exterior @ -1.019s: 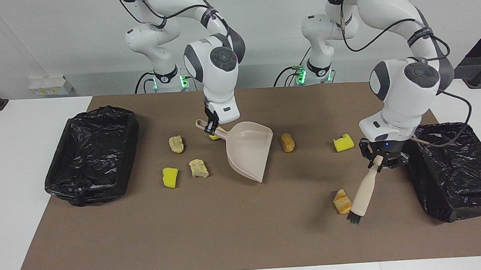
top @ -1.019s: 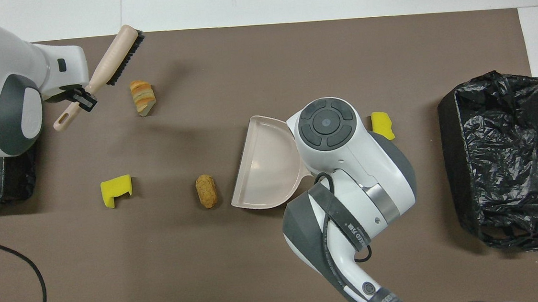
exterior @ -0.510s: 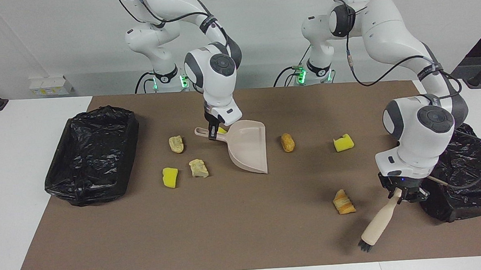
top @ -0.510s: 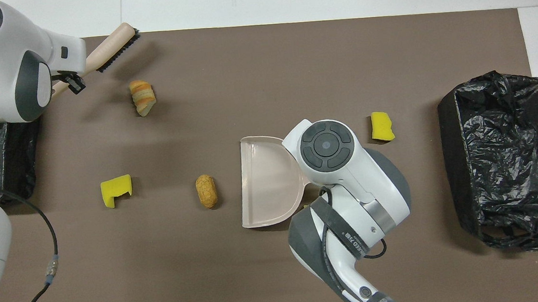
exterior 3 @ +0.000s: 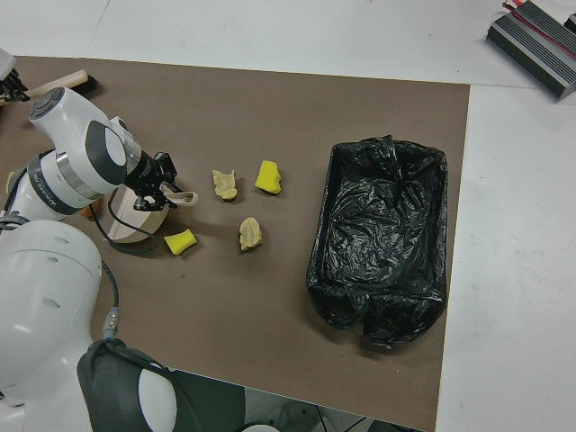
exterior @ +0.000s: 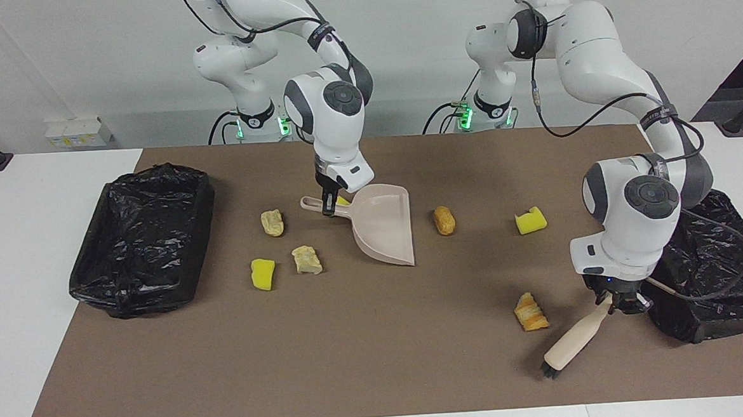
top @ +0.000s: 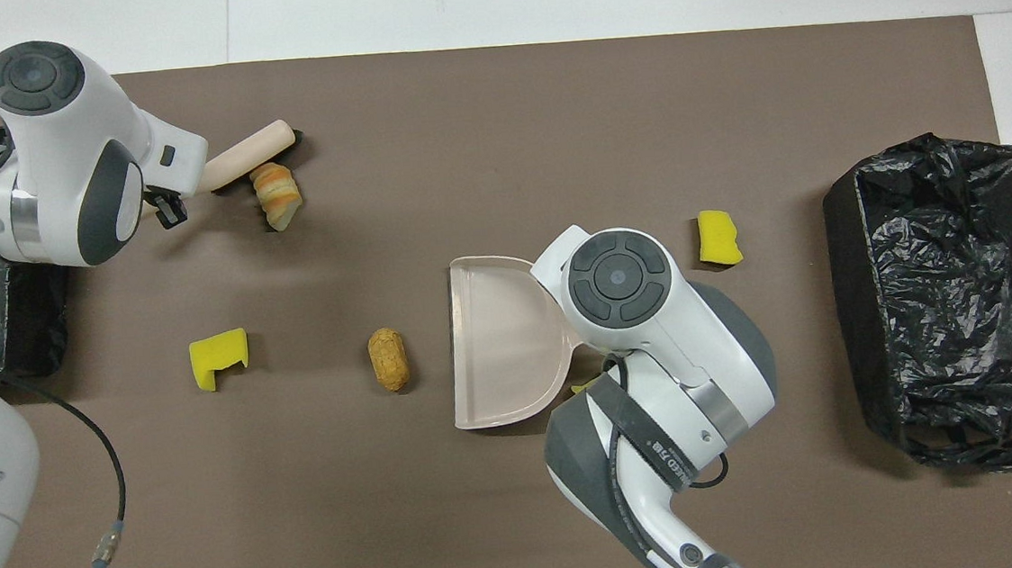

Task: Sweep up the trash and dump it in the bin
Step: 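Sweep the bread and sponge toward the dustpan with the left gripper's brush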

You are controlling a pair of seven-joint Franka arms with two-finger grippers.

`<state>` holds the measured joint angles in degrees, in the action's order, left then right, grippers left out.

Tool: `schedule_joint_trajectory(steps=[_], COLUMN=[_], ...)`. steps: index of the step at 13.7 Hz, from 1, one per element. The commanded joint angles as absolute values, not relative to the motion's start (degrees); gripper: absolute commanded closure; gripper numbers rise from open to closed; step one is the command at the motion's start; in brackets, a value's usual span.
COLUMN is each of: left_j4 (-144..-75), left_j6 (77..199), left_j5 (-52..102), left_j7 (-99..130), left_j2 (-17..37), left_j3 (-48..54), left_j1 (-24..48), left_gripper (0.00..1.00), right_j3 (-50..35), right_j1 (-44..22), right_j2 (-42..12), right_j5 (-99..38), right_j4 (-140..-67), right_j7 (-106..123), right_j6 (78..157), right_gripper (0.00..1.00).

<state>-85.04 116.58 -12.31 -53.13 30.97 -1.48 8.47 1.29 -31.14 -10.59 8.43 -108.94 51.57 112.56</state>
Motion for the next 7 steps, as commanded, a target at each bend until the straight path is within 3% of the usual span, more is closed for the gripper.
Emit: schedule_joint_trajectory(steps=[1, 7], left_j4=[-101.03, -118.98], left_j6=[117.07, 111.02], left_j5=[-13.27, -13.18], left_j7=[-53.70, -40.82], left_j2=[18.93, 5.47], left_j3=[-1.76, -1.76], left_j1=[10.72, 18.88], left_gripper=[1.00, 1.00], right_j3=[0.97, 0.97], right_j1=[-30.76, -30.67], right_j2=[-8.79, -8.88], right_j5=[9.05, 8.79], right_j4=[-110.83, -110.74], right_j7=[51.42, 51.50], right_j6=[113.91, 113.91], right_gripper=[1.00, 1.00])
